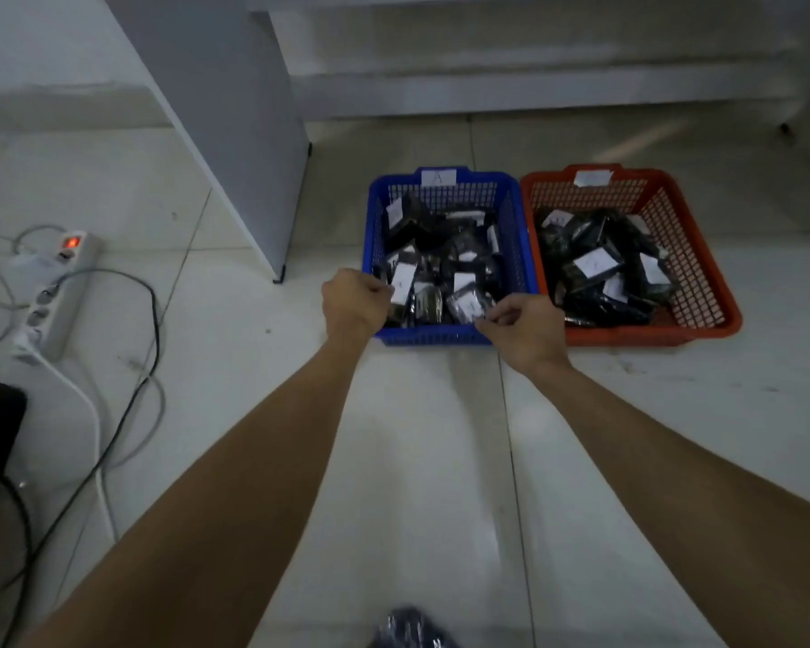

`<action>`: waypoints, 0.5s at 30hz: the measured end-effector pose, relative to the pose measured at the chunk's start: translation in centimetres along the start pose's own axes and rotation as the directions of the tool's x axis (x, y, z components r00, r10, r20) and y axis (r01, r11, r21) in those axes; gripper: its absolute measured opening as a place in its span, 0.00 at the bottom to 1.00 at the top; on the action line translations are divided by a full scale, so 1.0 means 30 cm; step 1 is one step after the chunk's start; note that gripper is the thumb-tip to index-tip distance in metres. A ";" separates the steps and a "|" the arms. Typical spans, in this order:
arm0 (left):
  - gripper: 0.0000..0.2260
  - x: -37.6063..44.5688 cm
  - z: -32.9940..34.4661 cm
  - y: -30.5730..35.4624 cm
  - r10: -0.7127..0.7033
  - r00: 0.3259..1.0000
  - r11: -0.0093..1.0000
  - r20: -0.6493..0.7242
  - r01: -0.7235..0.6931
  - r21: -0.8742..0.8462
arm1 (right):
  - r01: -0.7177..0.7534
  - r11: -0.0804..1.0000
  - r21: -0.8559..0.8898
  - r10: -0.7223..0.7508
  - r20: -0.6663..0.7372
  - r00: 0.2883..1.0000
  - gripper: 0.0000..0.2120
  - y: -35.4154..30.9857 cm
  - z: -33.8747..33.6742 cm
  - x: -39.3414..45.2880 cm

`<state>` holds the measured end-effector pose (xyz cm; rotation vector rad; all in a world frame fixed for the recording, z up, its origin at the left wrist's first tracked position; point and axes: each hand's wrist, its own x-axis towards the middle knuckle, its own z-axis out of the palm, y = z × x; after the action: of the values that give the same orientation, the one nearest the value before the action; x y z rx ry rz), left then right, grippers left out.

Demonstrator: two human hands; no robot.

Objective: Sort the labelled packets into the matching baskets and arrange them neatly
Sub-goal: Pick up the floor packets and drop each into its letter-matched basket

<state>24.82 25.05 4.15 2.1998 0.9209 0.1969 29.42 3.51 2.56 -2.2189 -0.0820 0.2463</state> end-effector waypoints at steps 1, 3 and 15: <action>0.09 -0.052 -0.018 -0.015 0.005 1.000 0.999 0.015 -0.004 -0.035 | -0.001 1.000 0.000 0.001 0.062 0.998 0.07 0.007 -0.004 -0.069; 0.10 -0.165 -0.038 -0.064 -0.021 0.998 0.995 0.065 0.027 -0.096 | 0.016 0.996 -0.091 0.006 0.231 0.973 0.09 0.044 0.008 -0.239; 0.09 -0.875 -0.079 -0.318 0.062 0.926 0.941 0.372 0.071 -0.332 | 0.282 0.739 -0.612 0.157 0.563 0.812 0.40 0.313 0.125 -1.168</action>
<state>-0.64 13.38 2.79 1.8253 0.6214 -0.0694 -5.89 -4.45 -1.90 -2.7656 -0.6965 1.0063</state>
